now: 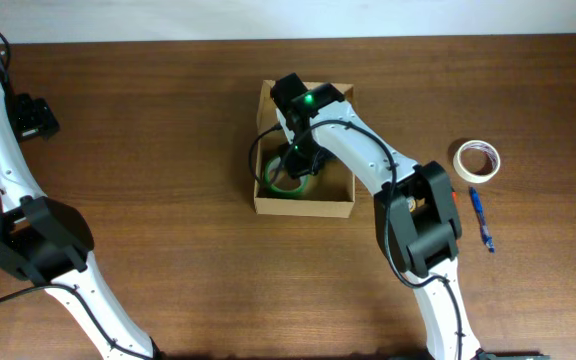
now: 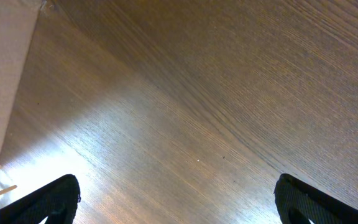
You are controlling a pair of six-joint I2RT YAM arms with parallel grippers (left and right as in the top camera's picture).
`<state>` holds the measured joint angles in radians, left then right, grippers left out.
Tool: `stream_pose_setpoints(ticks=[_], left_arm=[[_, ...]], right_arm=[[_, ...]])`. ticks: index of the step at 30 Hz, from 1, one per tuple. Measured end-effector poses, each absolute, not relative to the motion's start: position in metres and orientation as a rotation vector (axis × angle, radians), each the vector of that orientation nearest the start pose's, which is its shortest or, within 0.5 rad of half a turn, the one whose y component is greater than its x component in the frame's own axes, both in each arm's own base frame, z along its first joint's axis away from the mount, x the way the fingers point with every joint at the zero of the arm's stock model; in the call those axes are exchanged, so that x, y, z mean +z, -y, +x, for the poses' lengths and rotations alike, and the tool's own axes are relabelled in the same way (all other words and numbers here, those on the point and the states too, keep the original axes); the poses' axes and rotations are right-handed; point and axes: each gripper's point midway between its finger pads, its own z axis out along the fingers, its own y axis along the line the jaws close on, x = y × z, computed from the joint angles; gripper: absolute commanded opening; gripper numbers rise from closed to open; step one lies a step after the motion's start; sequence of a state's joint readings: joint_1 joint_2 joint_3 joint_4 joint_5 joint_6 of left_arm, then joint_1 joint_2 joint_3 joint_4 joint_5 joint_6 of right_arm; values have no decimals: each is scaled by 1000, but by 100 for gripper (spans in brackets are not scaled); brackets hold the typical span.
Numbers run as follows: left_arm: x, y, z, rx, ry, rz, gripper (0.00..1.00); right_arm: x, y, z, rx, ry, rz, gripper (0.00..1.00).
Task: Pack container
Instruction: 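Lower the green tape into the box and open the right gripper, then lift the right gripper out of the box toward the white tape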
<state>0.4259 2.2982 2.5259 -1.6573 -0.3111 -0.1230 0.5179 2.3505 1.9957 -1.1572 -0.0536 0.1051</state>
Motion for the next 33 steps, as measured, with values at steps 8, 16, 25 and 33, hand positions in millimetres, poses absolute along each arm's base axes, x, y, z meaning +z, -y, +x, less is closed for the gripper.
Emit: stream_pose_setpoints(ticks=[8, 16, 25, 33], left_arm=[[189, -236, 392, 499, -2887, -848, 100], [189, -235, 392, 498, -2888, -848, 100], [189, -236, 392, 499, -2888, -848, 100], [189, -235, 392, 499, -2888, -848, 100]], right_arm=[[26, -242, 405, 116, -3032, -636, 30], [26, -242, 402, 123, -3038, -658, 41], [63, -233, 399, 75, -3011, -655, 42], [203, -217, 402, 60, -2721, -601, 45]])
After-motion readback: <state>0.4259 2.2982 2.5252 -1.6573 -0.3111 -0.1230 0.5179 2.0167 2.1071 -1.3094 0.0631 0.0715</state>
